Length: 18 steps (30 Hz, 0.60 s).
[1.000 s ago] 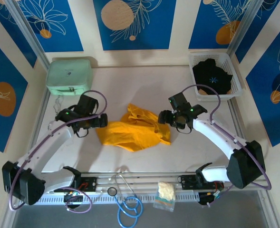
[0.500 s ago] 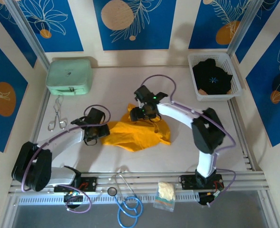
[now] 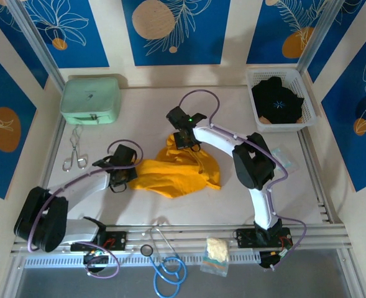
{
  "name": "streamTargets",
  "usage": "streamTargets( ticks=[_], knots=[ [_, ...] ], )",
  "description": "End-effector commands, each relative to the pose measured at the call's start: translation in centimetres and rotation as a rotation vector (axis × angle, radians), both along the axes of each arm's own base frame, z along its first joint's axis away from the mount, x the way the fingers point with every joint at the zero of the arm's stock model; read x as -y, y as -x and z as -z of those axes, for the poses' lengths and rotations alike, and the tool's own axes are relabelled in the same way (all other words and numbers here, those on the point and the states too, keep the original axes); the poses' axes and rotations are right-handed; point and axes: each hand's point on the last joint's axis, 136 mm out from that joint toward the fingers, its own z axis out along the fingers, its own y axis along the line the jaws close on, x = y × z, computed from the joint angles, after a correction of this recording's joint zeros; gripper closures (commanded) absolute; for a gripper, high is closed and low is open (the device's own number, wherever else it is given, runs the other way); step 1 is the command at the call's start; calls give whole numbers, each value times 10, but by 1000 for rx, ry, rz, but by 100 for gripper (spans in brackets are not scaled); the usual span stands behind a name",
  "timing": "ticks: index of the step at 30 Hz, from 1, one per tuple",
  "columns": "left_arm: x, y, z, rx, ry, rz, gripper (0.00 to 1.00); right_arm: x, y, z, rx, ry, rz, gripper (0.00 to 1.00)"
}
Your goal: Fold and stack the t-shirts
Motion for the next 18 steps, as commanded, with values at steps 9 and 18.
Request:
streamTargets(
  ticks=[9,18],
  knots=[
    [-29,30,-26,6,-78,-46,100,96,-48,-61,128,-6,171,100],
    [-22,41,-45,2,-26,-18,100,191,-52,-42,108,78,412,100]
  ],
)
